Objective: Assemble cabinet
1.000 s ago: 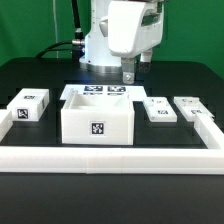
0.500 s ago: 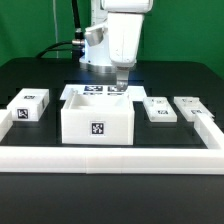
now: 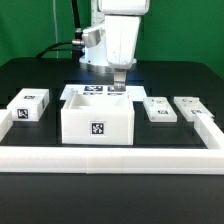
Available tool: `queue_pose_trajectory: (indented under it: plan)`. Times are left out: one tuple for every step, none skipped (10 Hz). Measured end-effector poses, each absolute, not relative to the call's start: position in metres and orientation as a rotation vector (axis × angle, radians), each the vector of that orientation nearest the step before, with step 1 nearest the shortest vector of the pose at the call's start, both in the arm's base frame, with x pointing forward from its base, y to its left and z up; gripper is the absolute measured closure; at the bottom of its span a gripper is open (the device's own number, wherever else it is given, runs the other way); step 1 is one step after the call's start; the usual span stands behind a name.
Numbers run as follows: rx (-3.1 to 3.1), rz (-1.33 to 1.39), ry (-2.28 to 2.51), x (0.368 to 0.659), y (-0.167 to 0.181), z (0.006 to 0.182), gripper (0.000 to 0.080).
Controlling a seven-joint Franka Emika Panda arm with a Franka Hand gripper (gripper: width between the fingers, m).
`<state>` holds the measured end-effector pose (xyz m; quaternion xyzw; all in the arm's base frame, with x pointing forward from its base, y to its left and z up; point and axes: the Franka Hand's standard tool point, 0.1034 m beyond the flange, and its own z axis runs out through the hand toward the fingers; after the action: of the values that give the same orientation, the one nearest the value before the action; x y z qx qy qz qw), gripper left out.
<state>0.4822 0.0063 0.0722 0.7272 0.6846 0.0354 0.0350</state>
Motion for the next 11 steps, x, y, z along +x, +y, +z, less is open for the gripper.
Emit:
queue_pose_trajectory:
  plan:
    - [2.25, 0.101, 2.112, 0.457, 0.007, 0.057, 0.0001]
    - [2.262, 0.091, 2.112, 0.449, 0.005, 0.052, 0.0001]
    - [2.265, 0.089, 2.11, 0.448, 0.004, 0.052, 0.0001]
    - [2.272, 0.087, 2.1, 0.449, 0.0, 0.053, 0.0001]
    - [2.282, 0.081, 2.094, 0.447, -0.003, 0.05, 0.0001]
    - [2.291, 0.073, 2.092, 0.445, -0.004, 0.047, 0.0001]
    - [2.299, 0.062, 2.096, 0.443, -0.004, 0.041, 0.0001]
    - [2.32, 0.05, 2.089, 0.44, -0.004, 0.035, 0.0001]
    - [2.334, 0.044, 2.082, 0.439, -0.002, 0.032, 0.0001]
    - [2.348, 0.042, 2.069, 0.439, 0.001, 0.031, 0.0001]
    - [2.348, 0.044, 2.068, 0.44, 0.001, 0.031, 0.0001]
